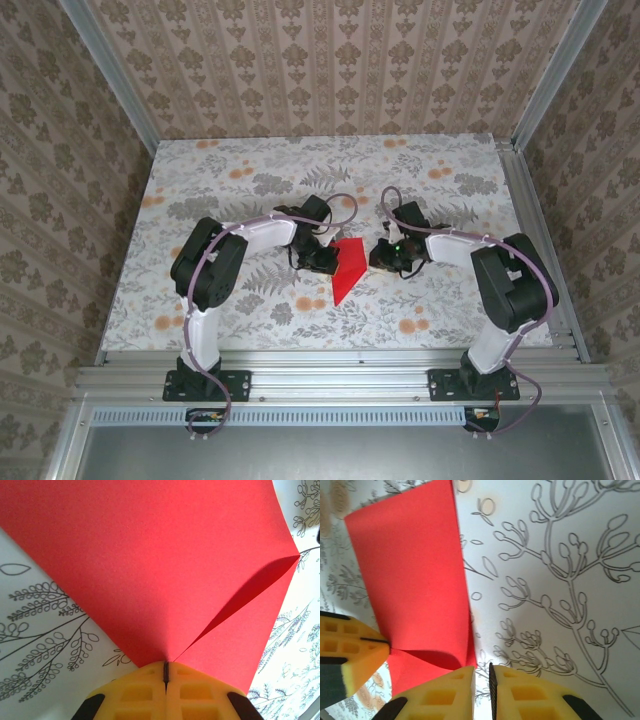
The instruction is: Fold a paper plane with a square sheet of paper (pick it up from the middle)
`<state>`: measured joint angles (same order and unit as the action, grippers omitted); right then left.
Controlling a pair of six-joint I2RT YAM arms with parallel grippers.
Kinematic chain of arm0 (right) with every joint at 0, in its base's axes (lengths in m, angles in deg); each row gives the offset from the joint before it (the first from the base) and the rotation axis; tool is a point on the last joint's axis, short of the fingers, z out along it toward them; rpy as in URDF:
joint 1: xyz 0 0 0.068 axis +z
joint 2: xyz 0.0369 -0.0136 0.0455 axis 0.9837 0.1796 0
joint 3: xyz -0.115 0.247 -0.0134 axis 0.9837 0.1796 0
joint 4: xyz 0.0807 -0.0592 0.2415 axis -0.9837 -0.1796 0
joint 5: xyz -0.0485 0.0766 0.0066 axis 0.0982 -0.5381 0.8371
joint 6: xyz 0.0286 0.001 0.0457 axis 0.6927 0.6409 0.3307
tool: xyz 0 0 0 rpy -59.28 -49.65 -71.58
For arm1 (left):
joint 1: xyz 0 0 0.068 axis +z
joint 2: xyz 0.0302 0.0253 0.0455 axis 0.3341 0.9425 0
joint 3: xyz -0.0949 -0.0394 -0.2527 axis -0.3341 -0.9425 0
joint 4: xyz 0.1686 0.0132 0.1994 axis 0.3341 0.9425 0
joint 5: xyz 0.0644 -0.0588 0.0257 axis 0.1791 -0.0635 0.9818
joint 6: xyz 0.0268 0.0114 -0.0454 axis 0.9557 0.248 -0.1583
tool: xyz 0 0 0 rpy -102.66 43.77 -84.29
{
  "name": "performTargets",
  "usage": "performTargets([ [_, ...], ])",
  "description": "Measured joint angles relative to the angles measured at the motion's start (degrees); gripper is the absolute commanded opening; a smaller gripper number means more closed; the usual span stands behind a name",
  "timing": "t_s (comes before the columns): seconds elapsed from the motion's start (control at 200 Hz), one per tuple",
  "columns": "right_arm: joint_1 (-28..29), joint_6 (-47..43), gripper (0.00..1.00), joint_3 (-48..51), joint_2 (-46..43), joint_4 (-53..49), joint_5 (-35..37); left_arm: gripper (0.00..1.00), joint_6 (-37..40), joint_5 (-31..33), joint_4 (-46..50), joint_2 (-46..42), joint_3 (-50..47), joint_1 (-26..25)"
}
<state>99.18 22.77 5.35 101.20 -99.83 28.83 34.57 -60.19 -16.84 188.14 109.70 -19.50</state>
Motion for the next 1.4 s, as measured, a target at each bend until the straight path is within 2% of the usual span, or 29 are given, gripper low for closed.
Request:
performTargets([
  [0.63, 3.5, 0.07, 0.18, -1.6, 1.11, 2.19, -1.92, 0.05, 0.24, 0.87, 2.19, 0.63, 1.68, -0.61],
  [0.82, 5.27, 0.04, 0.18, -1.62, 3.91, 3.13, -2.16, 0.05, 0.24, 1.18, 2.82, 0.63, 1.95, -0.74],
  [1.4, 5.27, -1.81, 0.16, -1.66, 4.85, 3.23, -2.58, 0.05, 0.22, 0.94, 4.28, 0.63, 3.13, -0.74],
])
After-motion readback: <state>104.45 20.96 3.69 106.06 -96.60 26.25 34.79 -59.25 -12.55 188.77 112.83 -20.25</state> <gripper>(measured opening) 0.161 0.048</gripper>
